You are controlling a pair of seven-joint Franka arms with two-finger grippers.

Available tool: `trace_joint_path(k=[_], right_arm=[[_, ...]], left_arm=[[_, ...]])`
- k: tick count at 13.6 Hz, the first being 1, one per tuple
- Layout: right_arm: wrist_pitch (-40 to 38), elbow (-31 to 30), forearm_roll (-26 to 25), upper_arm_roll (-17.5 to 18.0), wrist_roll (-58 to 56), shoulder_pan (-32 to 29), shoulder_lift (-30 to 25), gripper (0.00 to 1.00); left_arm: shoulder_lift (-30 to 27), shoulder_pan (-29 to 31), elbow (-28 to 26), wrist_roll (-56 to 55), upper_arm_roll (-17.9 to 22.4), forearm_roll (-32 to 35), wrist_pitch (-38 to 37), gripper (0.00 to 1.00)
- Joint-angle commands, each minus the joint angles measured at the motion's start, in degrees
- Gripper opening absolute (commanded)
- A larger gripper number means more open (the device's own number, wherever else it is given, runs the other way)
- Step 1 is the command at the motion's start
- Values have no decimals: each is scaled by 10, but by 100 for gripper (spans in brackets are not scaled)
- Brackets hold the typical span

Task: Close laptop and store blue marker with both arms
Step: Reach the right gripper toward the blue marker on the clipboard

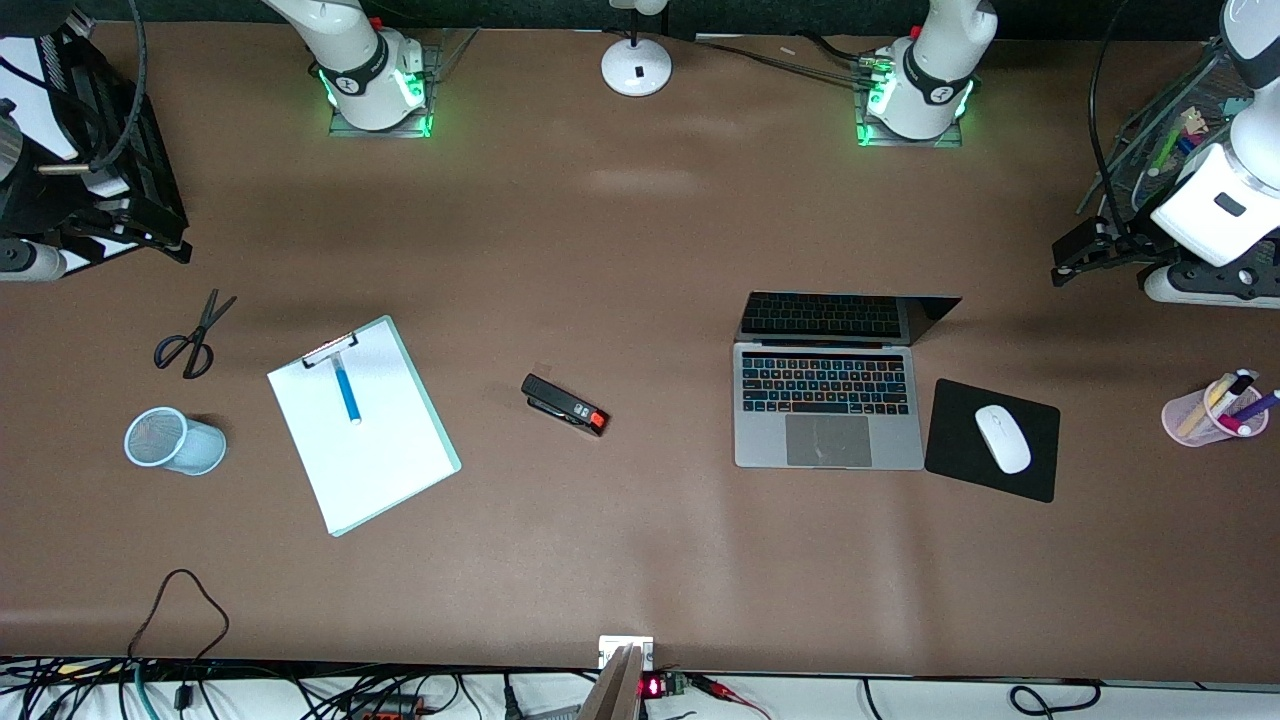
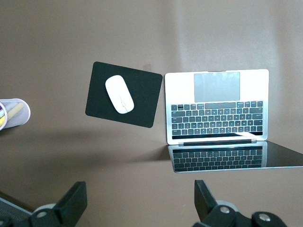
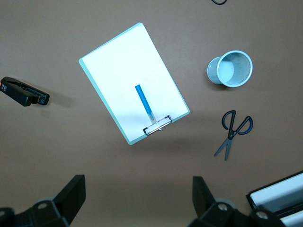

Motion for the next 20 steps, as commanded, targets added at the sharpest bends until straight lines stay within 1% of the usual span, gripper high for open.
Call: trace_joint_path(k=[1, 3, 6, 8, 10, 11, 12, 13, 14, 15, 16, 17, 18, 19, 20], right_arm=[[-6, 11, 2, 2, -9, -1, 1, 100], [-4, 12, -2, 2, -10, -1, 2, 100], [-2, 11, 4, 2, -10, -2, 10, 100], [10, 11, 4, 2, -11, -2, 31, 100], [26, 10, 3, 3, -12, 1, 65, 100], [41, 5, 4, 4, -50, 0, 89, 100], [60, 1, 9, 4, -116, -2, 107, 100], [83, -3, 10, 3, -162, -4, 125, 100], [97, -5, 9, 3, -187, -5, 145, 100], [109, -8, 8, 4, -210, -2, 158, 93], [132, -15, 7, 4, -217, 2, 169, 83], [155, -23, 4, 4, -220, 3, 185, 78], [178, -25, 3, 4, -234, 3, 204, 77], [209, -25, 4, 4, -271, 3, 230, 68], [232, -24, 4, 4, -284, 3, 249, 61]], left_arm=[[-17, -11, -1, 13, 6, 4, -30, 100], [-6, -13, 15, 9, 2, 6, -30, 100], [-2, -12, 18, 9, 2, 6, -33, 100], [-2, -13, 18, 6, 1, 6, -35, 100], [0, -13, 18, 3, 0, 4, -68, 100], [1, -11, 19, 2, 0, 1, -74, 100], [1, -6, 23, 4, 1, 0, -75, 94], [3, -5, 28, 4, 5, 0, -75, 75], [5, -5, 30, 5, 6, 4, -71, 62], [8, -4, 37, 6, 6, 4, -75, 37], [10, -4, 38, 6, 7, 4, -85, 22], [11, -5, 39, 8, 7, 4, -94, 16], [15, -4, 43, 9, 7, -1, -94, 4], [17, -4, 43, 11, 7, -2, -95, 0], [17, -4, 43, 11, 7, -3, -97, 0]])
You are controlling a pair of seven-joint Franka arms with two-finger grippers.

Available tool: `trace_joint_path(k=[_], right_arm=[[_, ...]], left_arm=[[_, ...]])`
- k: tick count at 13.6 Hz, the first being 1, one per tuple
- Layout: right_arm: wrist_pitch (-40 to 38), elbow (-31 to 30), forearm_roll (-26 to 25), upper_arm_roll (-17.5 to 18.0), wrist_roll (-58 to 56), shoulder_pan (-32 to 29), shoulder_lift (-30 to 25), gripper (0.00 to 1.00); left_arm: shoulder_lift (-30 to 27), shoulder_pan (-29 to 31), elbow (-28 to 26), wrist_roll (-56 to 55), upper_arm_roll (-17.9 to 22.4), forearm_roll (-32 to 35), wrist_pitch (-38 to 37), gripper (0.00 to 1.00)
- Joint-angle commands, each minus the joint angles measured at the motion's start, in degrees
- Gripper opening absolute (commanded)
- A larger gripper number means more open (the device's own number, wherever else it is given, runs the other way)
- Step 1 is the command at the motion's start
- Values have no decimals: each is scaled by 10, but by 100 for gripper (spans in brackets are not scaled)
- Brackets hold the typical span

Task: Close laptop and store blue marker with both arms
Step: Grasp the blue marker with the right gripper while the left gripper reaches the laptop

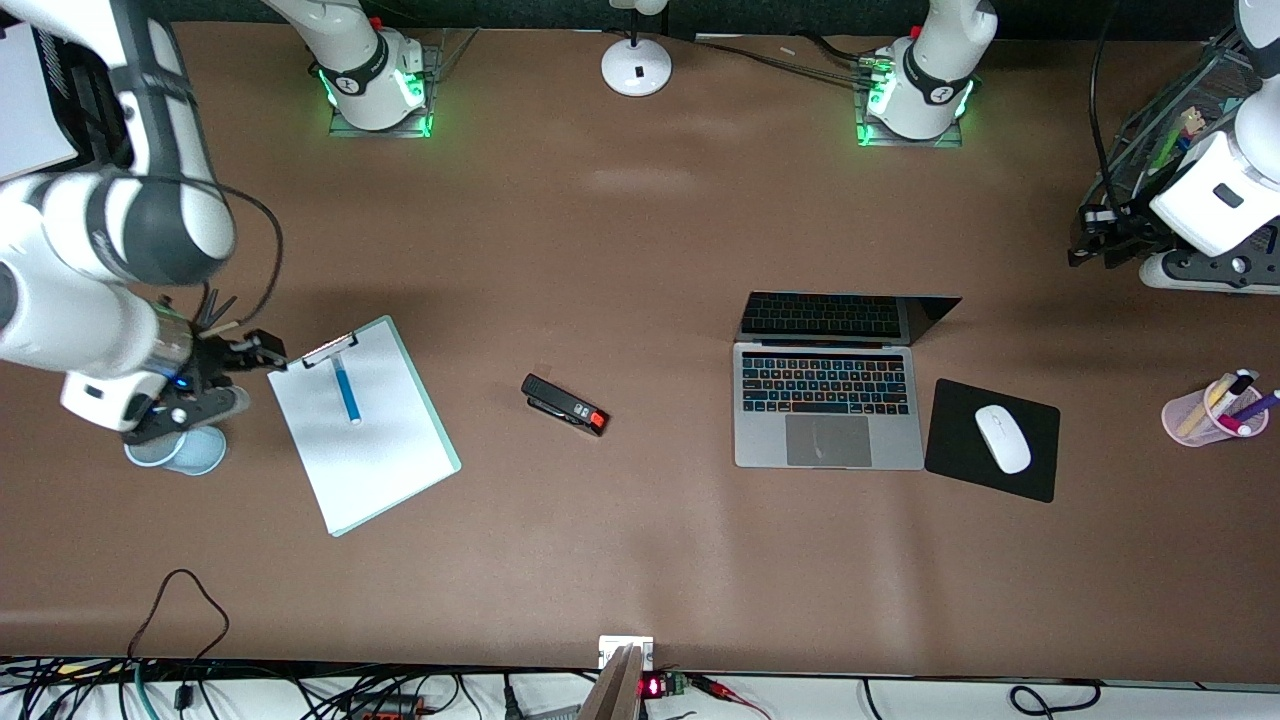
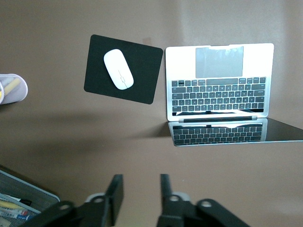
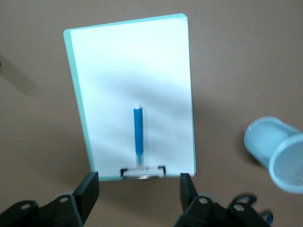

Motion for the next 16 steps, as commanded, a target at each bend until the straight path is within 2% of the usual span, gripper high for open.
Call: trace_joint_path(k=[1, 2, 3, 7, 10, 13, 16], right_arm=[[58, 1, 3, 1, -38, 1, 51, 52], [70, 1, 4, 1, -38, 11, 63, 46], [76, 1, 4, 1, -36, 19, 72, 45], [117, 0, 4, 1, -19, 35, 124, 48], [135, 0, 0, 1, -19, 35, 148, 45], [136, 1, 2, 1, -12, 34, 158, 41], [143, 1, 1, 1, -12, 34, 170, 35]], left_arm=[[14, -1, 24, 10, 0, -3, -22, 0], [14, -1, 23, 9, -4, -4, -22, 0], [14, -6, 22, 4, -6, -5, -28, 0], [12, -8, 2, -31, -27, -83, -56, 0], [9, -8, -12, -117, -87, -87, -55, 0], [6, -8, -60, -175, -127, -87, -20, 0], [-21, -6, -151, -182, -150, -87, 50, 0]])
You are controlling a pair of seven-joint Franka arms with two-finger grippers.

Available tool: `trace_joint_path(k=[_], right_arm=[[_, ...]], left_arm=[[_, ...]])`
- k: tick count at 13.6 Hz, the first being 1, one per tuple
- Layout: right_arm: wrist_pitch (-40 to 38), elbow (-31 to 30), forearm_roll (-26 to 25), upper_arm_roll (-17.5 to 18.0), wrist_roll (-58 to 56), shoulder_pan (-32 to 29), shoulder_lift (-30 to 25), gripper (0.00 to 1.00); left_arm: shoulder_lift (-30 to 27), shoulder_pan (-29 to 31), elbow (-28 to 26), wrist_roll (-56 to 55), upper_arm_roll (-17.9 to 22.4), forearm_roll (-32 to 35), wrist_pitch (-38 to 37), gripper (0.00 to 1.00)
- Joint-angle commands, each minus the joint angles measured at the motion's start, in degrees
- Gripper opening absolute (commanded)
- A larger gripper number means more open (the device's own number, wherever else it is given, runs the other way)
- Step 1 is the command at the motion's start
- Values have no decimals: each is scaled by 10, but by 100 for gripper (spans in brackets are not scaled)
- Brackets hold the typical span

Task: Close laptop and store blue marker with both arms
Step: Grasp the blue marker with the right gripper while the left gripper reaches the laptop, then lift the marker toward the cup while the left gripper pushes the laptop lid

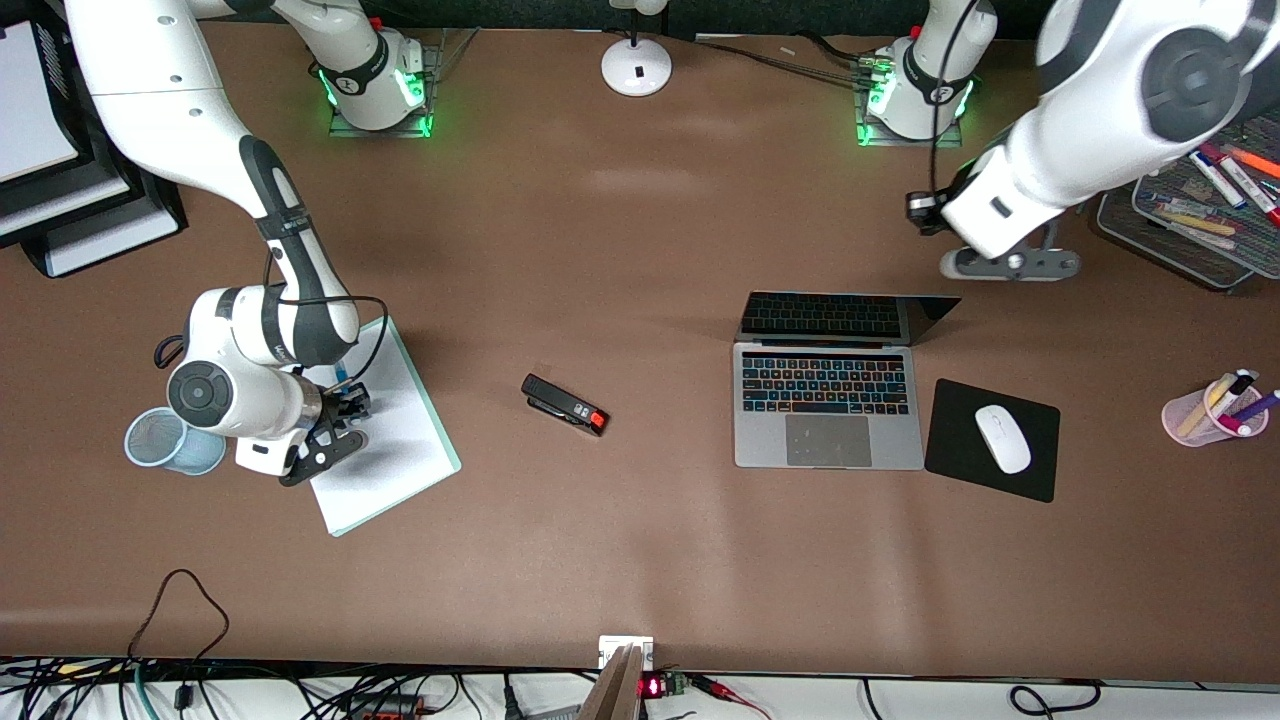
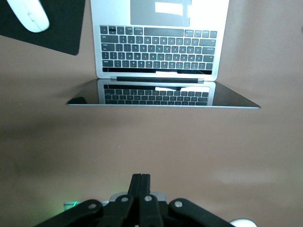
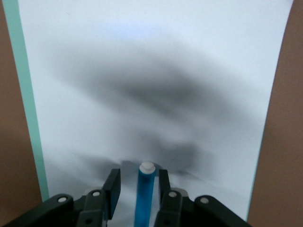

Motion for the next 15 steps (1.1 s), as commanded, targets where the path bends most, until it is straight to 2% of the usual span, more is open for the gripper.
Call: trace_joint_path(k=[1, 4, 7, 9, 11, 13, 14, 15], right_arm=[[9, 4, 2, 0, 5, -1, 9, 33], [9, 4, 1, 0, 5, -4, 12, 32], [17, 4, 2, 0, 5, -5, 17, 31], [22, 4, 2, 0, 5, -7, 21, 30], [27, 4, 1, 0, 5, -7, 23, 25], [27, 4, 4, 0, 6, -7, 23, 14], [25, 7, 4, 0, 6, -7, 22, 4], [23, 10, 6, -2, 7, -8, 19, 0]], left_arm=[[-44, 10, -104, -4, -19, -9, 73, 0], [-70, 7, -194, -4, -34, -9, 152, 0], [-86, 8, -246, -3, -53, -10, 194, 0], [-85, 7, -262, -3, -64, -10, 243, 0], [-69, 5, -282, -3, -66, -10, 319, 0], [-44, 5, -294, 3, -81, -10, 396, 0], [-33, 7, -293, 5, -82, -9, 421, 0], [-26, 9, -291, 8, -82, -8, 443, 0]])
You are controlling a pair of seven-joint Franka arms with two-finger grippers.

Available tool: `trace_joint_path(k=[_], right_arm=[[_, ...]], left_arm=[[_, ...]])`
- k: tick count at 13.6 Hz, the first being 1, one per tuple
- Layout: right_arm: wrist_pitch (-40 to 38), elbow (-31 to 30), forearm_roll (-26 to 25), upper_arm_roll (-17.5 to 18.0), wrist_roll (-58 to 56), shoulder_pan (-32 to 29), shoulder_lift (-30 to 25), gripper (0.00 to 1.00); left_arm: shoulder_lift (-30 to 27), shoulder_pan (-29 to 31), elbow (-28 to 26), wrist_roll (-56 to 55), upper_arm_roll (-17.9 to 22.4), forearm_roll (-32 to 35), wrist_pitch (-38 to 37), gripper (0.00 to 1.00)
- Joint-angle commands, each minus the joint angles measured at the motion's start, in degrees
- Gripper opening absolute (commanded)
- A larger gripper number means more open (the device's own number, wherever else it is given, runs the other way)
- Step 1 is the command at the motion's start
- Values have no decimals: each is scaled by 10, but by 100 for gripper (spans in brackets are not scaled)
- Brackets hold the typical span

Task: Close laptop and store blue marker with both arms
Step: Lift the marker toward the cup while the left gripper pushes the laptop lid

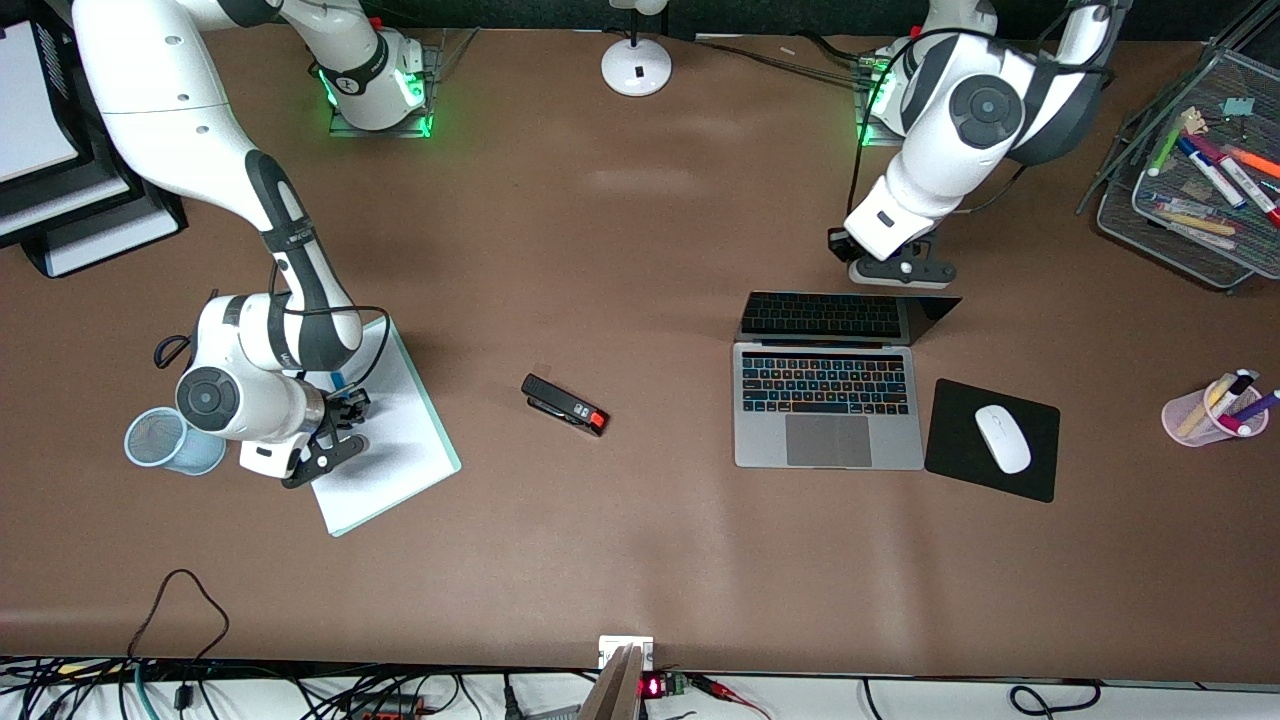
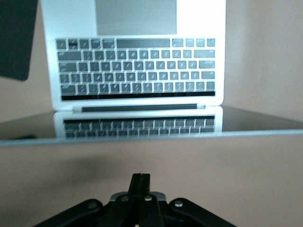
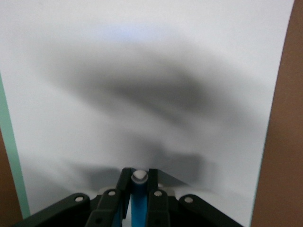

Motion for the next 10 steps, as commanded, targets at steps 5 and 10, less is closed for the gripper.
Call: trace_joint_path(k=[5, 10], right_arm=[[-10, 30, 6, 2, -19, -36, -27, 0], [-82, 78, 49, 4, -94, -71, -59, 0]], left_arm=[[65, 21, 25, 11, -3, 39, 144, 0], [165, 45, 127, 11, -1, 64, 150, 0]])
